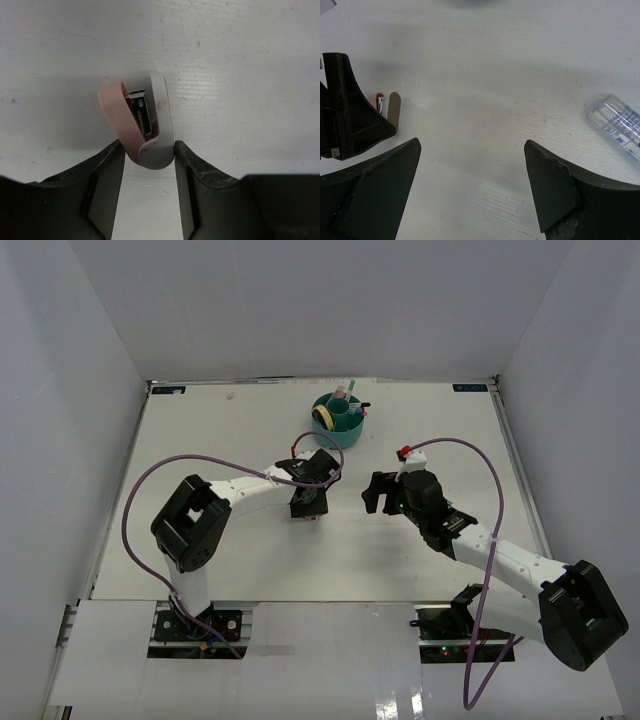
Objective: Sort the stationery into containers
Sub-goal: Pick up the stationery from the center of the board.
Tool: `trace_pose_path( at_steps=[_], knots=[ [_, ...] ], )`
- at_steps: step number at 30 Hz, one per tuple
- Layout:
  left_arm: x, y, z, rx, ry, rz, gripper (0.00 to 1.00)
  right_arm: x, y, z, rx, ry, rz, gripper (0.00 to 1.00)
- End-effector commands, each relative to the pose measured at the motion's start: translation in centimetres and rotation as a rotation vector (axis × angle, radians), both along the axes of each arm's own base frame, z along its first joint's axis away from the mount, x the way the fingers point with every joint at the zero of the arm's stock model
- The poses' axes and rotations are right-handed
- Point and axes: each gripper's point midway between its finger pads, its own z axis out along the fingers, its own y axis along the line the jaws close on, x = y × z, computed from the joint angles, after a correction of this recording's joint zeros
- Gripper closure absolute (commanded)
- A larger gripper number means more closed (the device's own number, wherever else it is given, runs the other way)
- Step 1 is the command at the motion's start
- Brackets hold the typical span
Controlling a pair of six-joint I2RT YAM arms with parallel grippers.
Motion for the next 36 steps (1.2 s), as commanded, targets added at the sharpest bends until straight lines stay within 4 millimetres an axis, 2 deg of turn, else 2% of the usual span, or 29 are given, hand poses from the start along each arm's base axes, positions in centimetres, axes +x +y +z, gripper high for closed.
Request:
trace_pose_path(
  at_steps=[1, 10, 15, 17, 19, 20, 21, 22, 23, 24, 25, 26, 27, 28, 31, 34, 36],
  knots=[
    [0.2, -1.5, 0.8, -0.03, -0.019, -0.034, 0.46, 1.1, 0.7, 2.3, 0.03, -0.055, 0.003, 0.1],
    [0.3, -0.7, 1.0, -0.004, -0.05, -0.035, 0.7, 1.1, 0.8, 2.3, 0.027, -0.055, 0.006, 0.1],
    [0.3, -0.4, 1.4, -0.007, -0.076, -0.05, 0.75, 1.0, 1.2, 2.4, 0.027, -0.052, 0.035, 0.1],
    [0.8, -1.0, 2.8, -0.038, -0.132, -0.095, 0.75, 0.8, 1.9, 3.5, 0.043, -0.065, 0.08, 0.1],
    [0.4, -1.4, 3.3, -0.062, -0.159, -0.169, 0.75, 0.5, 2.4, 4.3, 0.05, -0.069, 0.114, 0.1],
    [1.0, -2.0, 5.0, -0.097, -0.227, -0.234, 0.74, 0.2, 2.9, 4.8, 0.062, -0.069, 0.149, 0.1],
    [0.9, -2.3, 5.6, -0.115, -0.25, -0.269, 0.74, 0.3, 3.4, 5.8, 0.068, -0.083, 0.17, 0.1],
    [1.0, -2.6, 6.0, -0.139, -0.288, -0.307, 0.74, -0.1, 3.7, 5.9, 0.067, -0.067, 0.202, 0.1],
    [1.0, -2.6, 7.4, -0.139, -0.343, -0.385, 0.74, -0.2, 4.1, 6.3, 0.069, -0.065, 0.223, 0.1],
    [0.9, -2.7, 8.0, -0.147, -0.372, -0.422, 0.74, -0.1, 4.5, 7.6, 0.076, -0.077, 0.248, 0.1],
    [0.5, -2.6, 8.1, -0.152, -0.383, -0.464, 0.74, -0.3, 4.4, 7.4, 0.06, -0.042, 0.253, 0.1],
    [0.7, -2.7, 9.0, -0.144, -0.436, -0.521, 0.74, -0.3, 4.8, 7.7, 0.06, -0.032, 0.27, 0.1],
    [0.7, -2.7, 10.2, -0.151, -0.478, -0.547, 0.74, 0.0, 4.9, 8.8, 0.059, -0.029, 0.275, 0.1],
    [0.7, -2.7, 10.6, -0.152, -0.507, -0.575, 0.74, -0.2, 4.8, 8.2, 0.039, 0.006, 0.282, 0.1],
    [0.3, -2.9, 12.5, -0.152, -0.594, -0.683, 0.74, 0.2, 5.6, 10.1, 0.055, 0.004, 0.329, 0.1],
    [0.4, -3.1, 14.4, -0.156, -0.692, -0.745, 0.74, 0.0, 6.7, 11.0, 0.08, 0.027, 0.406, 0.1],
    [-0.1, -3.2, 14.7, -0.166, -0.718, -0.789, 0.73, -0.6, 7.5, 11.3, 0.11, 0.045, 0.468, 0.1]
  ],
)
